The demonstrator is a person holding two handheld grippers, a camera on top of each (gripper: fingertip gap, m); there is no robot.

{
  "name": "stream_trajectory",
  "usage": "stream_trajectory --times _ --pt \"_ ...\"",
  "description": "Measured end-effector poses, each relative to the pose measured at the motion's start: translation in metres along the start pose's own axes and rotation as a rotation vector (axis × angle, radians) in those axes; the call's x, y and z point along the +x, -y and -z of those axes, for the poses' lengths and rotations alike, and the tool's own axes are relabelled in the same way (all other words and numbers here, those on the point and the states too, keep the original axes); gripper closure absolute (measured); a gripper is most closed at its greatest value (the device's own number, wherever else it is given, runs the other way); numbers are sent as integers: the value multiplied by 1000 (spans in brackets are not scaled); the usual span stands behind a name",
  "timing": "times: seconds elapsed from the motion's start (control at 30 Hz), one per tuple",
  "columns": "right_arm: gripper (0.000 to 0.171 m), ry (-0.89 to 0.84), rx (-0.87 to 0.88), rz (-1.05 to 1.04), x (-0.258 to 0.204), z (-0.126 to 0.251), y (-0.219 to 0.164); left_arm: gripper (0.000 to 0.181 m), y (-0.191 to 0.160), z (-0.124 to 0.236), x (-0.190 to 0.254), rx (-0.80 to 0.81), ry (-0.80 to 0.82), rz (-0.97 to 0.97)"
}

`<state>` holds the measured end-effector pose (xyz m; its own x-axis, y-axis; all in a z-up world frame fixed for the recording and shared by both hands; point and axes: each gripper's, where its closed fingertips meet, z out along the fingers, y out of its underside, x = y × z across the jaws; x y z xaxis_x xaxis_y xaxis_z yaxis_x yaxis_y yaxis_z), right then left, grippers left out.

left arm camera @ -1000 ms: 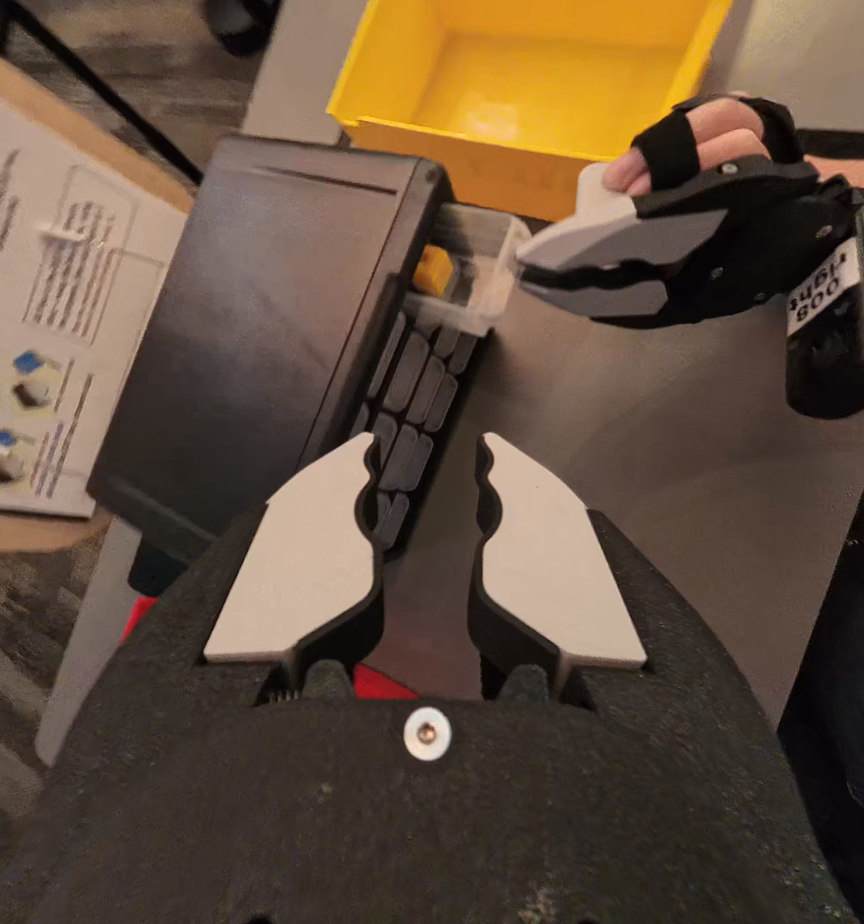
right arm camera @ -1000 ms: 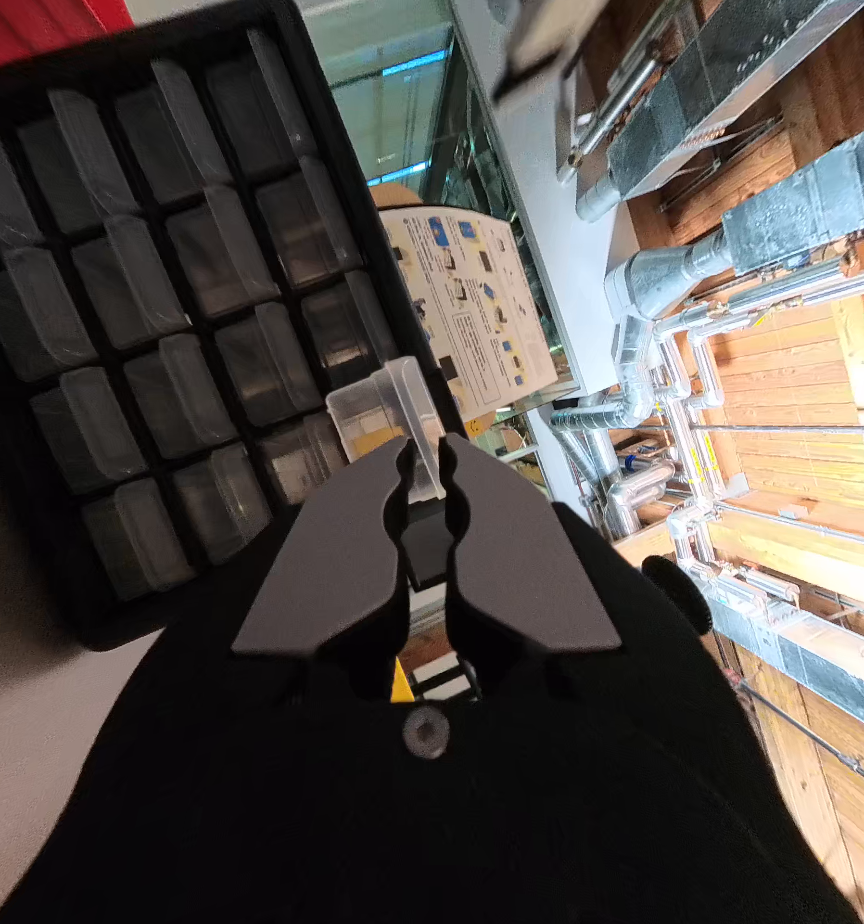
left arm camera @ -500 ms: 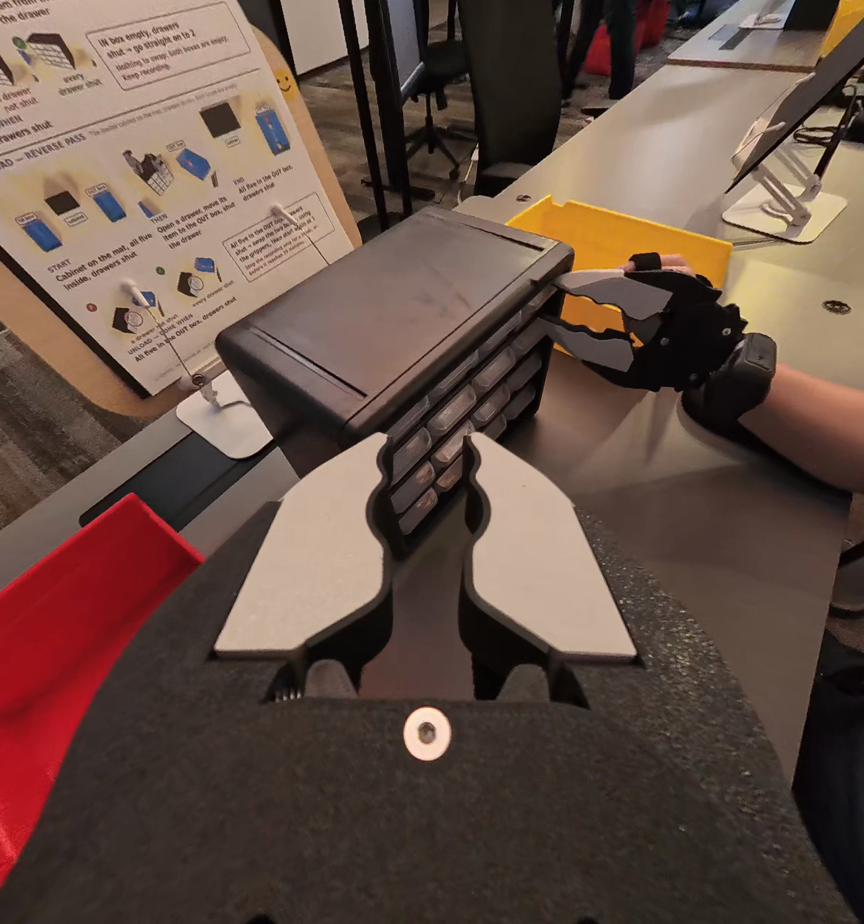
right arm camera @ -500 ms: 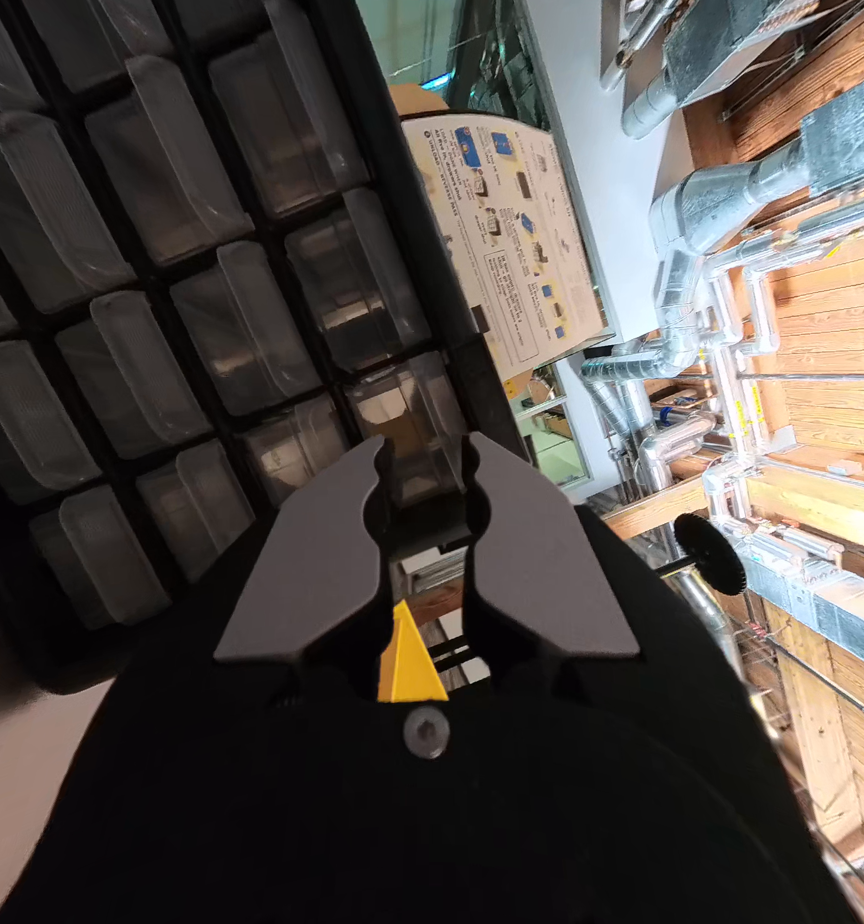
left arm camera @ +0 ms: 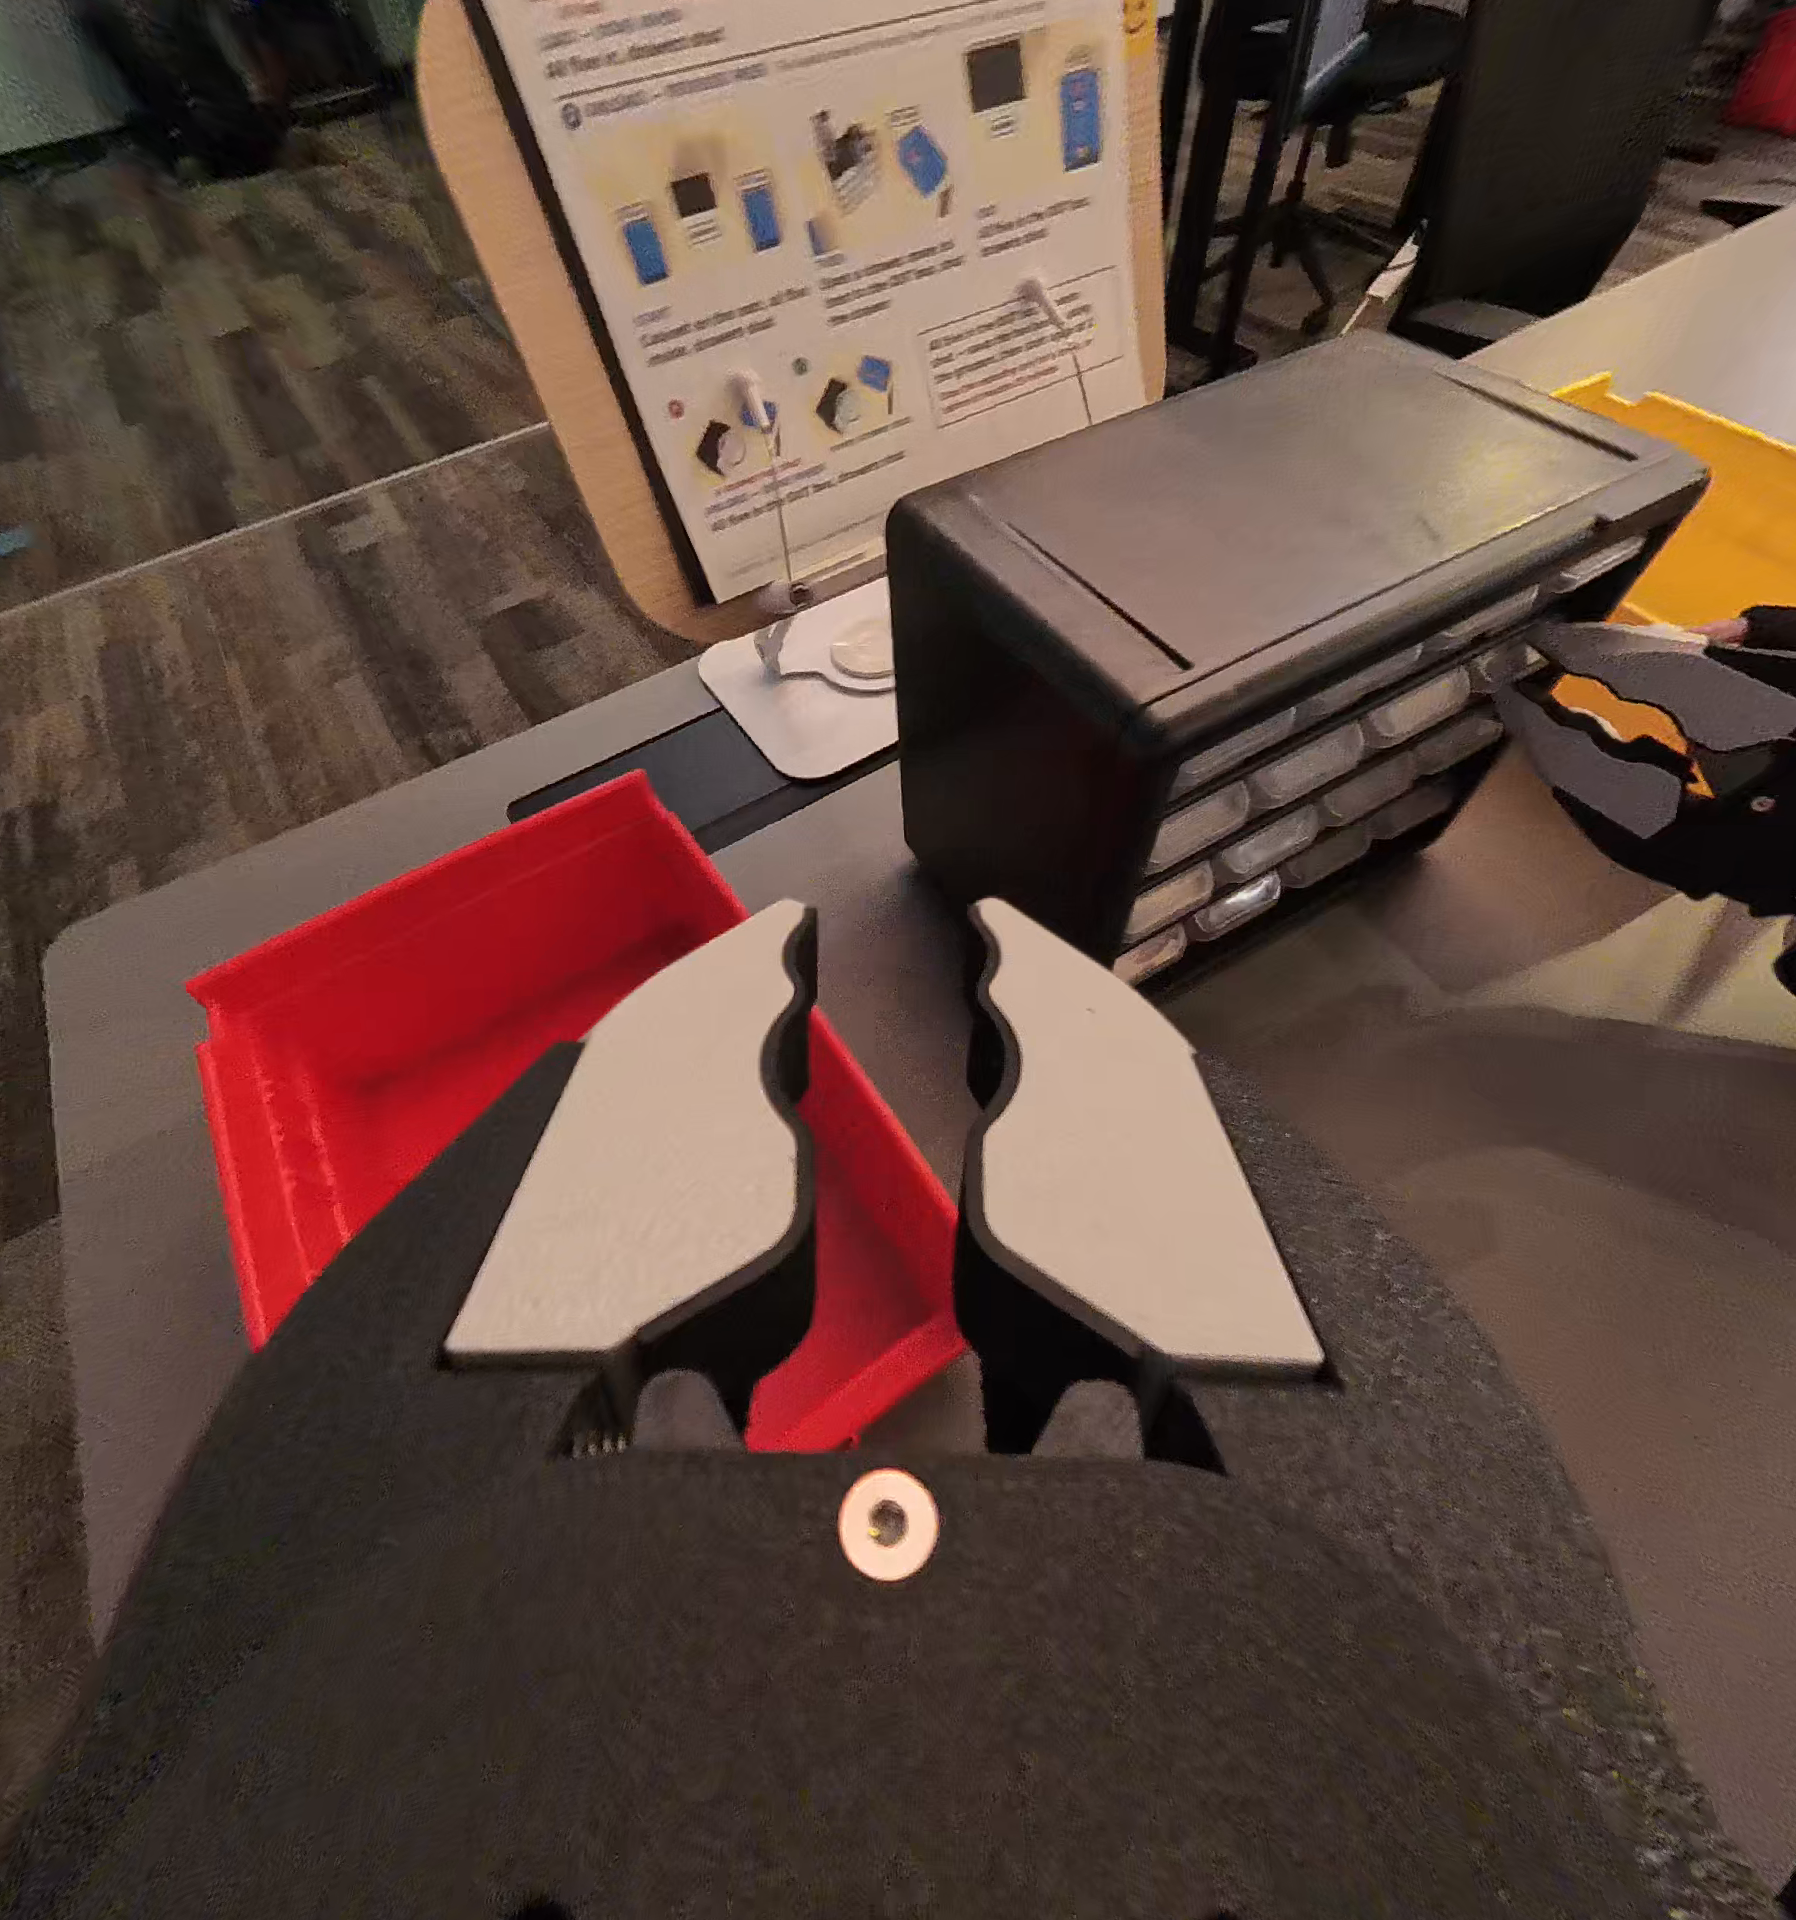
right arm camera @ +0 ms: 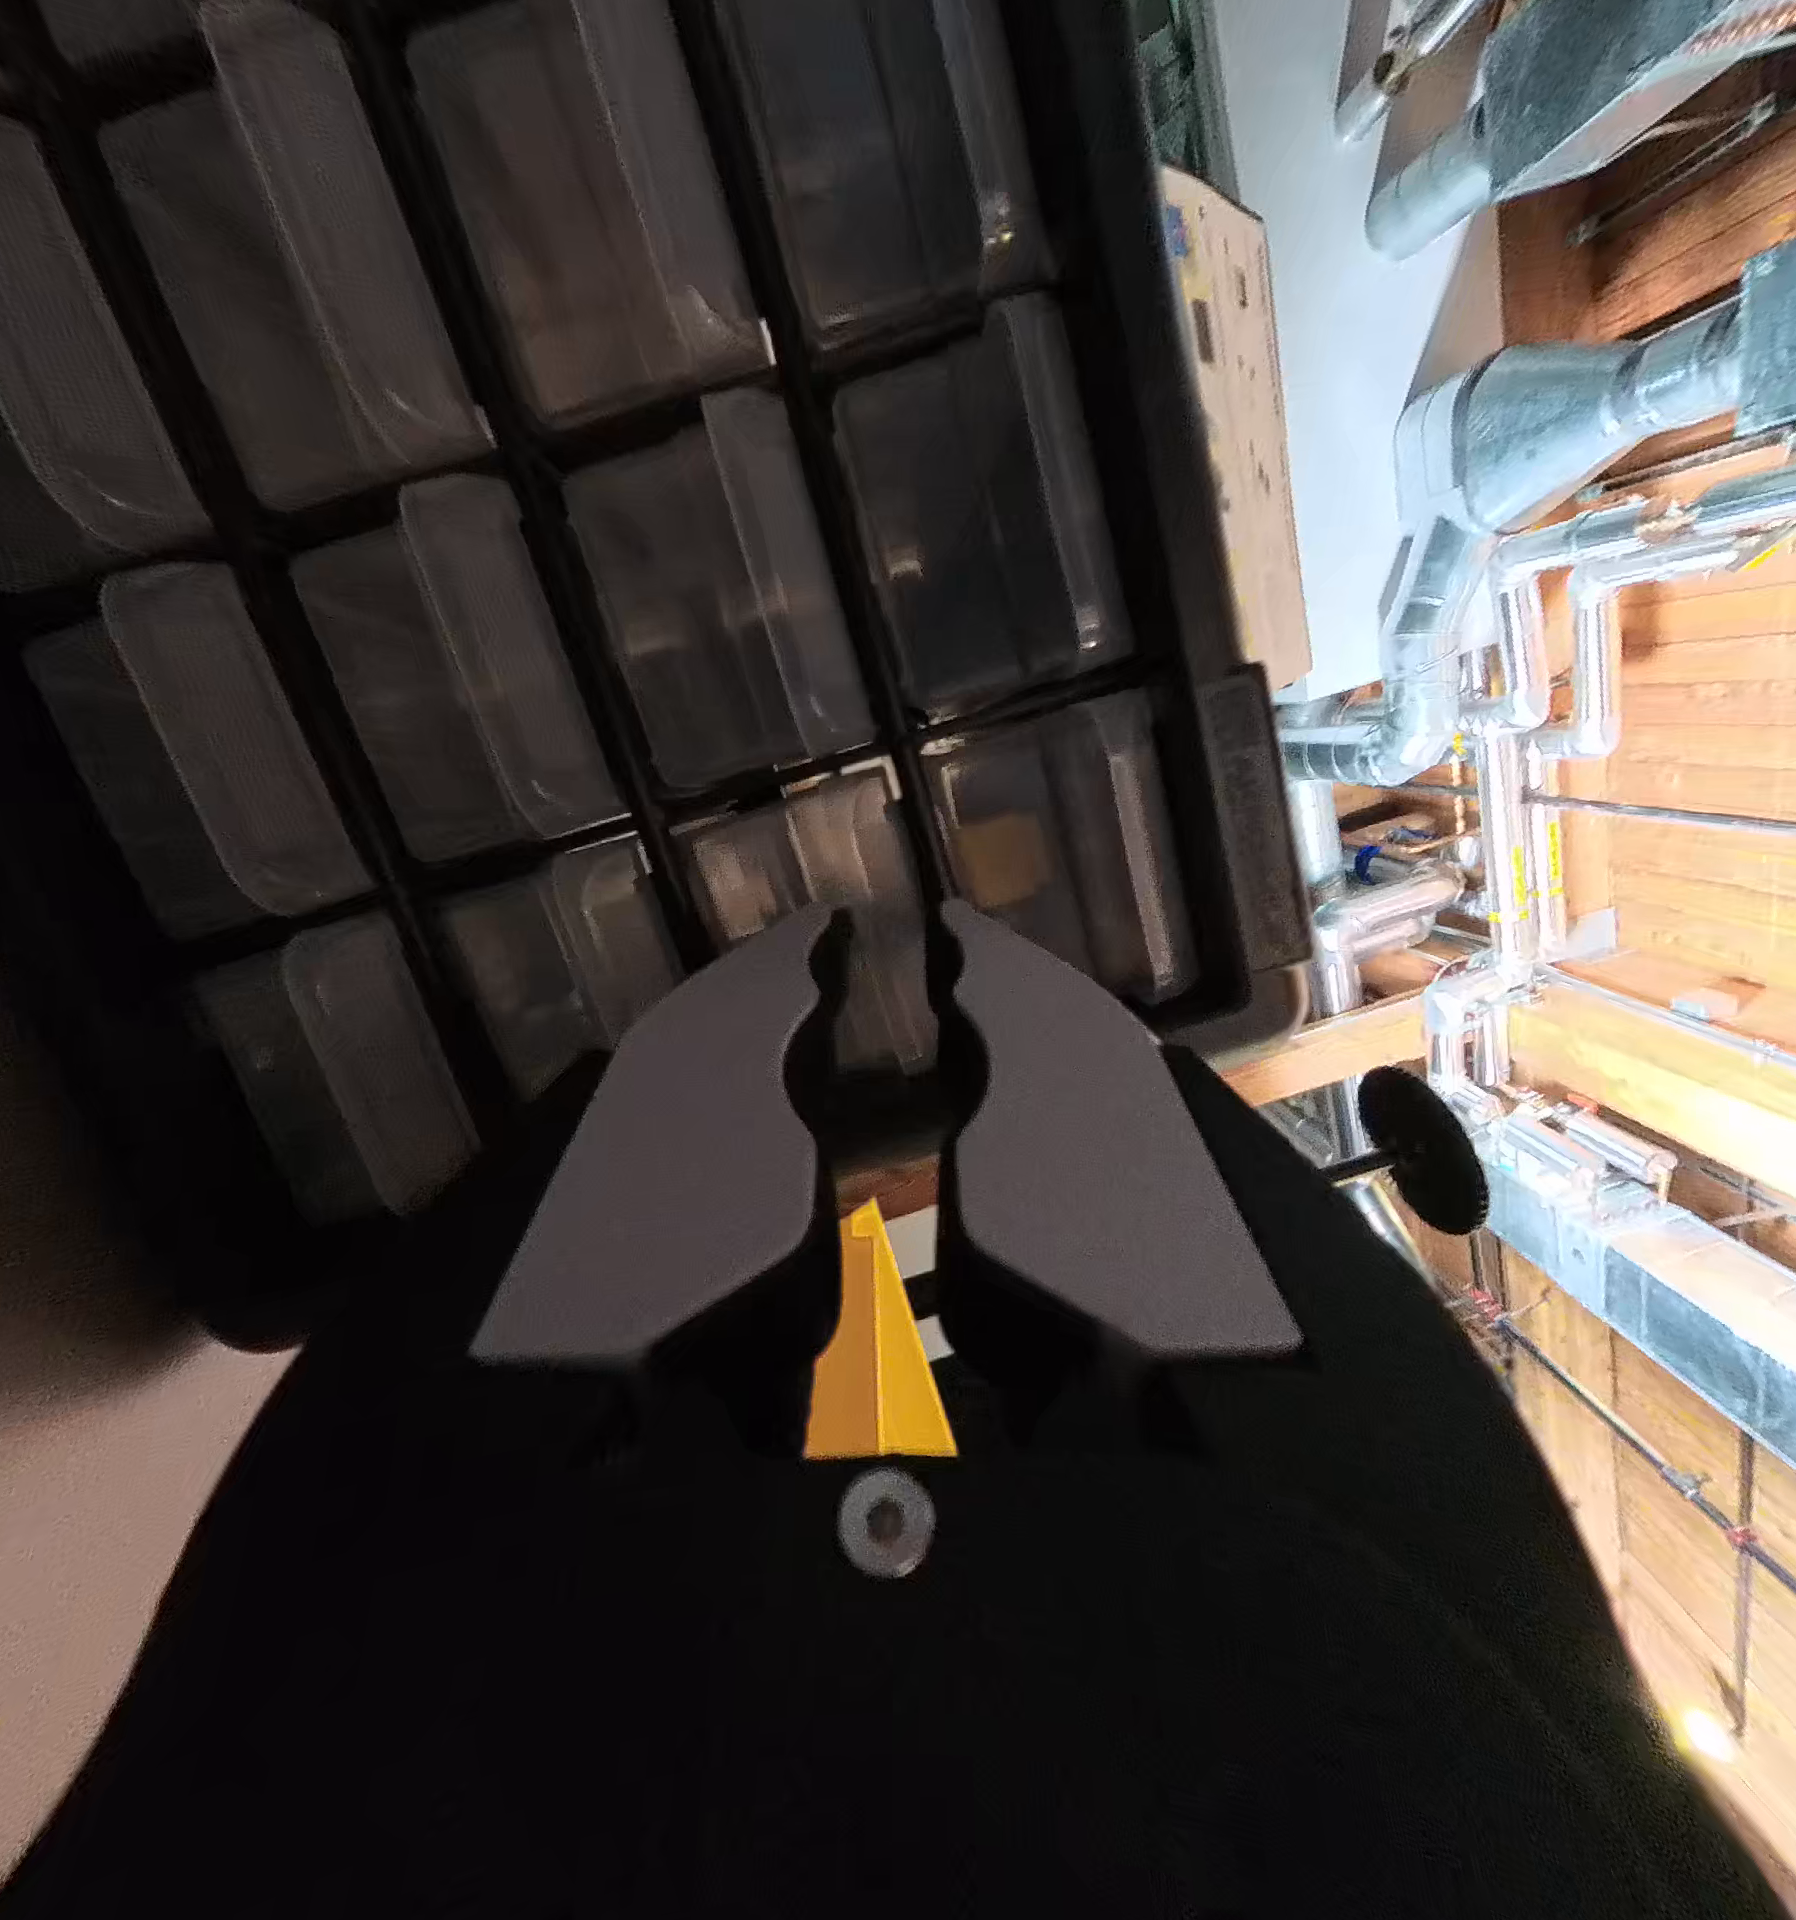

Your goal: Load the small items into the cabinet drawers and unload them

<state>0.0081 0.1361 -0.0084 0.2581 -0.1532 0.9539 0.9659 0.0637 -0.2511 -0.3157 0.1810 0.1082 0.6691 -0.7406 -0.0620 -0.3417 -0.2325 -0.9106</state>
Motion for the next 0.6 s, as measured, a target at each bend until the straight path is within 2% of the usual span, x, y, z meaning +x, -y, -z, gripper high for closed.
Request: stream_trajectory --times 0.23,0.4,0.6 --pt "160 -19 71 45 3 22 13 155 -19 2 -26 -57 63 49" --pt "161 -28 148 81 6 57 28 155 -55 -8 -61 -204 166 98" --pt "161 -40 226 66 10 81 41 158 -117 -45 -91 -460 187 133"
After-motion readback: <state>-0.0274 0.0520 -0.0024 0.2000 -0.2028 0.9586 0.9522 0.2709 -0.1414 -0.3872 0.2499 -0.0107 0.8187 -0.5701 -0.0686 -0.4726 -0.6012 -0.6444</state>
